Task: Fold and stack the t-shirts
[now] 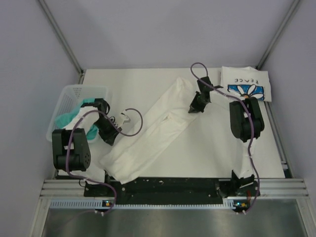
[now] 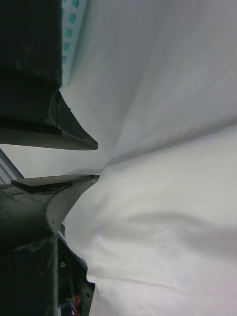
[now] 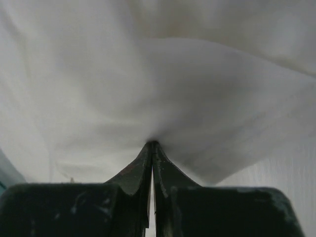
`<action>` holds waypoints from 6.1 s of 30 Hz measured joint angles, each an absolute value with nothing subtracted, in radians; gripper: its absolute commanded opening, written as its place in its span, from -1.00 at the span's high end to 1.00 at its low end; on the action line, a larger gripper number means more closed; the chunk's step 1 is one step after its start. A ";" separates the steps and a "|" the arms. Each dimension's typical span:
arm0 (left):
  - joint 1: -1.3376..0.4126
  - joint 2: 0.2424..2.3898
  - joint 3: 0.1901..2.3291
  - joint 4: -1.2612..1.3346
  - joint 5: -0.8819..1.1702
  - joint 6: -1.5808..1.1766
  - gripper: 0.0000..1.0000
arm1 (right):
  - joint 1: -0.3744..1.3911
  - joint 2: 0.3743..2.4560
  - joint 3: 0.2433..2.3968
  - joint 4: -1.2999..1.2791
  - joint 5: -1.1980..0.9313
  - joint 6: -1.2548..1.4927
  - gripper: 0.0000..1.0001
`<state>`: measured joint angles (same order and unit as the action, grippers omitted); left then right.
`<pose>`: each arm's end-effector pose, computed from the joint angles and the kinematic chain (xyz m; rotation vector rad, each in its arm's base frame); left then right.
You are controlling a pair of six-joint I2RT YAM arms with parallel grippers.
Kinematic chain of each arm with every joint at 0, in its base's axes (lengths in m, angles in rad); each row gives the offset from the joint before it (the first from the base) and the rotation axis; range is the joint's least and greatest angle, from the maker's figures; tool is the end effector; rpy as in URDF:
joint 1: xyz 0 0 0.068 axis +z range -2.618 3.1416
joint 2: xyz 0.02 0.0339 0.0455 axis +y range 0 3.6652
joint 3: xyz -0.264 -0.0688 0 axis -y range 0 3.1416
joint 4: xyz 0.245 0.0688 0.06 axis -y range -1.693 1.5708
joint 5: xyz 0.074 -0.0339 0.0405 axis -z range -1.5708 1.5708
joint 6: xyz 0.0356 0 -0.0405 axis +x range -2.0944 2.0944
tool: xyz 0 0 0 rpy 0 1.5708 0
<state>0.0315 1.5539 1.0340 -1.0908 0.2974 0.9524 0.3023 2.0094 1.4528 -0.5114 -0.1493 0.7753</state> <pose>0.2539 -0.0024 0.1999 1.3279 2.6973 -0.4253 0.4036 0.1314 0.1783 0.5899 2.6717 0.5361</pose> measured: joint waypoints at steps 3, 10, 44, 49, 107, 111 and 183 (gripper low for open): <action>0.028 1.571 0.982 -1.037 0.270 0.948 0.38 | 0.275 2.085 1.474 -0.506 -0.209 0.813 1.00; -0.152 1.588 0.863 -1.016 0.290 0.951 0.37 | 0.209 2.346 1.873 -0.570 -0.294 0.838 1.00; -0.516 1.219 0.762 -1.100 0.685 1.322 -0.32 | 0.820 1.076 0.616 -0.094 -0.484 -0.229 -0.19; -0.585 1.211 0.693 -1.016 0.619 1.326 -0.33 | 1.053 1.040 0.548 -0.170 -0.368 -0.434 -0.20; -0.375 2.160 1.942 -0.978 0.380 0.765 1.00 | 0.513 1.682 1.019 0.024 -0.102 -0.444 1.00; -0.375 2.212 1.977 -0.974 0.364 0.740 1.00 | 0.507 1.743 1.058 0.007 -0.068 -0.469 1.00; -0.517 1.473 1.101 -1.078 0.521 0.919 1.00 | 1.122 1.123 0.774 -0.505 -0.012 -0.685 1.00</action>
<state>-0.5171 1.4734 1.1011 -1.0782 0.5205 0.9188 1.1217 1.1233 0.7742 -0.5049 -0.0120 -0.6846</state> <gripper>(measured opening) 0.007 0.014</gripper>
